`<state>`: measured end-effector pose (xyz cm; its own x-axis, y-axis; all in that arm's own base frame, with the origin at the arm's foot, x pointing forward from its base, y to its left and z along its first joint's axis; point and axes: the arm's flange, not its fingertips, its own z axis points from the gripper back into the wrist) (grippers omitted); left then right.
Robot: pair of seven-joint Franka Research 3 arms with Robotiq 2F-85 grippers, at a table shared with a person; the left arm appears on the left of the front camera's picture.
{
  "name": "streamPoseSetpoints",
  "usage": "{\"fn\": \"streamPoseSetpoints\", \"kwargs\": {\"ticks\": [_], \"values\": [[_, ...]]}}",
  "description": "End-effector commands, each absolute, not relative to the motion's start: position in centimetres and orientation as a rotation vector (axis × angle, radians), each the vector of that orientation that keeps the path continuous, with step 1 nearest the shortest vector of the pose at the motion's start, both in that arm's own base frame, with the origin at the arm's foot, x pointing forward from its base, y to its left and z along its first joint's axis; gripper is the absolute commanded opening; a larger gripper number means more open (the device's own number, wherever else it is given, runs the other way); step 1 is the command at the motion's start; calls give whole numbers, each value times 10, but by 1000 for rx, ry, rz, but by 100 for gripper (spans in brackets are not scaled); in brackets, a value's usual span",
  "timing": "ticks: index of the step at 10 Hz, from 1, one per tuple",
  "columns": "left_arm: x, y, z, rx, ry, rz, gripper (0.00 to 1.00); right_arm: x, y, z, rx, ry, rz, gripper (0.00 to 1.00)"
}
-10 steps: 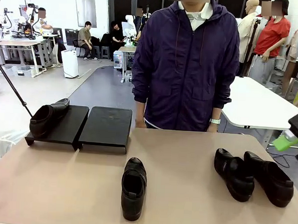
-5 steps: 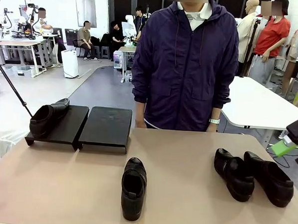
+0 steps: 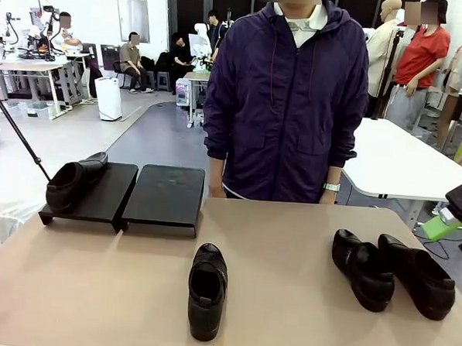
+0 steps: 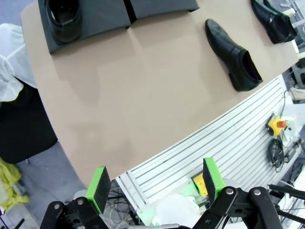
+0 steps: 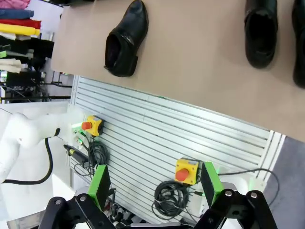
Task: Organize the shoes by placing them on the stand.
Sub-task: Place the Shoe from the middle of the table onto the Shoes Stand.
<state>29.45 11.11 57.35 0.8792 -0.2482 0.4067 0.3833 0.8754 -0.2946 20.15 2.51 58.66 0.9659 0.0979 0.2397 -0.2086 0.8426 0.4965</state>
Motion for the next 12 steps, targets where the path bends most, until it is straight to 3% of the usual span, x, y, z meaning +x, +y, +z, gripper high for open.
{"fn": "streamPoseSetpoints", "kwargs": {"ticks": [1, 4, 5, 7, 9, 11, 12], "values": [[293, 112, 574, -381, -367, -342, 100, 203, 23, 592, 565, -203, 172, 100], [295, 111, 573, -379, -368, -337, 100, 203, 23, 592, 565, -203, 172, 100], [317, 81, 580, -357, -296, -245, 100, 203, 23, 592, 565, -203, 172, 100], [358, -41, 580, -185, -173, -278, 100, 203, 23, 592, 565, -203, 172, 100], [377, -146, 544, -53, -90, -341, 100, 203, 23, 592, 565, -203, 172, 100], [377, -230, 488, 10, 33, -374, 100, 203, 23, 592, 565, -203, 172, 100], [384, -253, 480, -98, 21, -315, 100, 203, 23, 592, 565, -203, 172, 100]]}}
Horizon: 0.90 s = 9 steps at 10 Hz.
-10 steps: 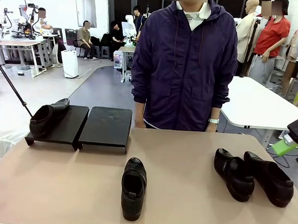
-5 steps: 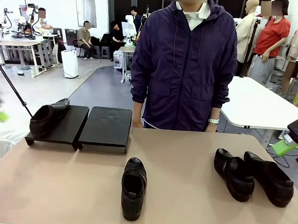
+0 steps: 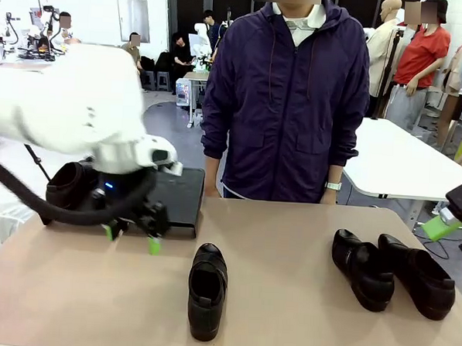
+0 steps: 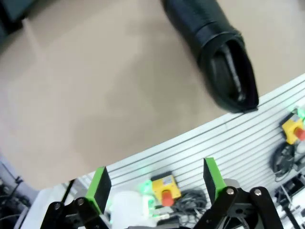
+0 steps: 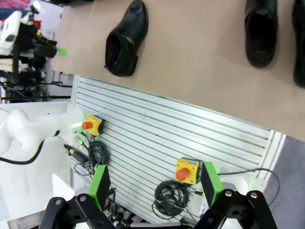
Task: Organize the shoes by placing them on the stand.
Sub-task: Place the Shoe from the middle of the table onto the Shoes Stand.
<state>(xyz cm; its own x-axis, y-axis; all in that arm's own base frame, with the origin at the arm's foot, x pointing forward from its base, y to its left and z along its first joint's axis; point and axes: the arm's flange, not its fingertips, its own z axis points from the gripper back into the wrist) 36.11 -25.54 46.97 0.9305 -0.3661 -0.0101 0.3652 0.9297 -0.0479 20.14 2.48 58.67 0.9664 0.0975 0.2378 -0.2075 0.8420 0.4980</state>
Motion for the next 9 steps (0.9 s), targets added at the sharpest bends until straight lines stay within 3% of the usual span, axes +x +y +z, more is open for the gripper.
{"fn": "streamPoseSetpoints", "kwargs": {"ticks": [1, 5, 7, 9], "values": [[355, -228, 493, -41, -27, -384, 100, 203, 23, 592, 565, -203, 172, 100], [364, -242, 486, -52, -5, -371, 100, 203, 23, 592, 565, -203, 172, 100], [374, -258, 457, -63, -51, -166, 100, 203, 23, 592, 565, -203, 172, 100], [378, -270, 439, -114, -57, -142, 100, 203, 23, 592, 565, -203, 172, 100]]}}
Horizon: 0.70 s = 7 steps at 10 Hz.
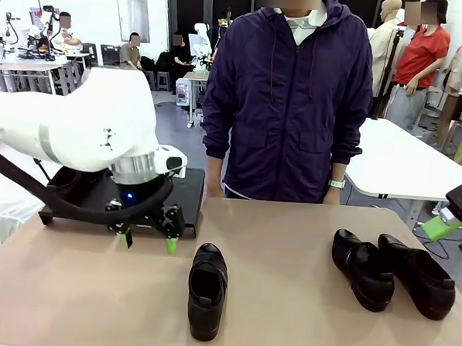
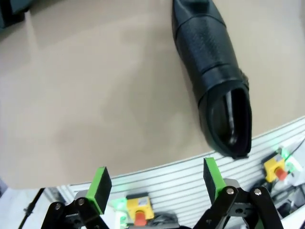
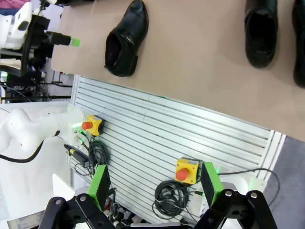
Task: Organize the shoes by placing them on the stand.
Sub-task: Place the Shoe from the middle of the table onto the Shoes Stand.
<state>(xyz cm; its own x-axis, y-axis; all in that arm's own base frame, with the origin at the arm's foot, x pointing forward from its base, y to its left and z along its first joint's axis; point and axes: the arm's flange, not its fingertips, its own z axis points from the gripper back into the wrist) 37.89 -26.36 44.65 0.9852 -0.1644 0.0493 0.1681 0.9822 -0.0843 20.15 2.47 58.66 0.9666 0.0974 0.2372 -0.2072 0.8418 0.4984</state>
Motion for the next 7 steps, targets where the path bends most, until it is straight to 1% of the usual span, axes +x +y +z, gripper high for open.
{"fn": "streamPoseSetpoints", "kwargs": {"ticks": [1, 3, 5, 7], "values": [[378, -280, 429, -92, -66, -127, 100, 203, 23, 592, 565, -203, 172, 100], [374, -301, 410, -81, -45, -151, 100, 203, 23, 592, 565, -203, 172, 100], [372, -318, 395, -46, -68, -125, 100, 203, 23, 592, 565, -203, 172, 100], [367, -331, 390, -68, -47, -123, 100, 203, 23, 592, 565, -203, 172, 100]]}}
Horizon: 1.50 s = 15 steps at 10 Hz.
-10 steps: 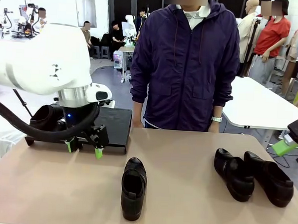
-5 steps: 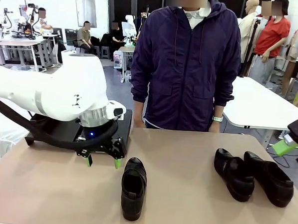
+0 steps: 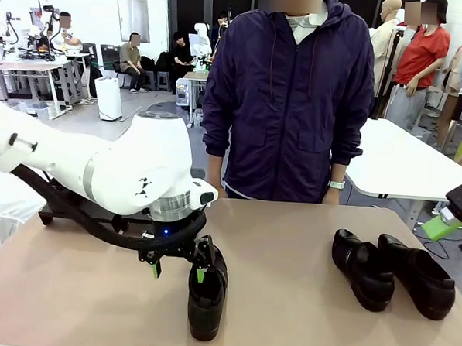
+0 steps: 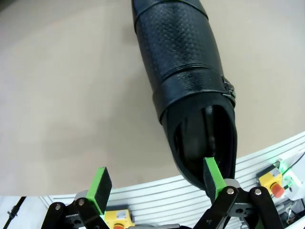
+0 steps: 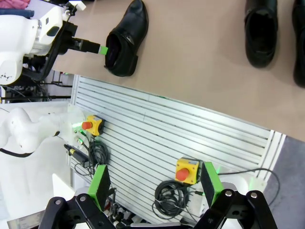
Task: Organize the shoes by placing them on the stand.
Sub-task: Place the Shoe from the middle of the table onto the Shoes Stand.
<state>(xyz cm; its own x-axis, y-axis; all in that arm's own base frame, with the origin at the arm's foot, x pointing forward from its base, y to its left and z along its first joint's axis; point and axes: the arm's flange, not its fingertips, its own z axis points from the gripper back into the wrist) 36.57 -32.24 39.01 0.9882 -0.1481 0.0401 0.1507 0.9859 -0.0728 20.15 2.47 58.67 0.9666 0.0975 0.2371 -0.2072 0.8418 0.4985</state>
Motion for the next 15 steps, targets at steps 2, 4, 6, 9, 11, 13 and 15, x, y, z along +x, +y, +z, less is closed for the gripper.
{"fn": "streamPoseSetpoints", "kwargs": {"ticks": [2, 4, 6, 9, 11, 13, 15], "values": [[365, -340, 377, -46, 6, -112, 100, 203, 23, 592, 565, -203, 172, 100], [363, -344, 364, -12, 41, -89, 100, 203, 23, 592, 565, -203, 172, 100], [368, -349, 346, 59, 1, -40, 100, 203, 23, 592, 565, -203, 172, 100], [372, -353, 342, 59, 4, -43, 100, 203, 23, 592, 565, -203, 172, 100], [373, -352, 340, 67, -14, -31, 0, 203, 23, 592, 565, -203, 172, 100], [375, -352, 339, 63, -15, -18, 0, 203, 23, 592, 565, -203, 172, 100], [376, -350, 338, 52, -20, 4, 0, 203, 23, 592, 565, -203, 172, 100]]}}
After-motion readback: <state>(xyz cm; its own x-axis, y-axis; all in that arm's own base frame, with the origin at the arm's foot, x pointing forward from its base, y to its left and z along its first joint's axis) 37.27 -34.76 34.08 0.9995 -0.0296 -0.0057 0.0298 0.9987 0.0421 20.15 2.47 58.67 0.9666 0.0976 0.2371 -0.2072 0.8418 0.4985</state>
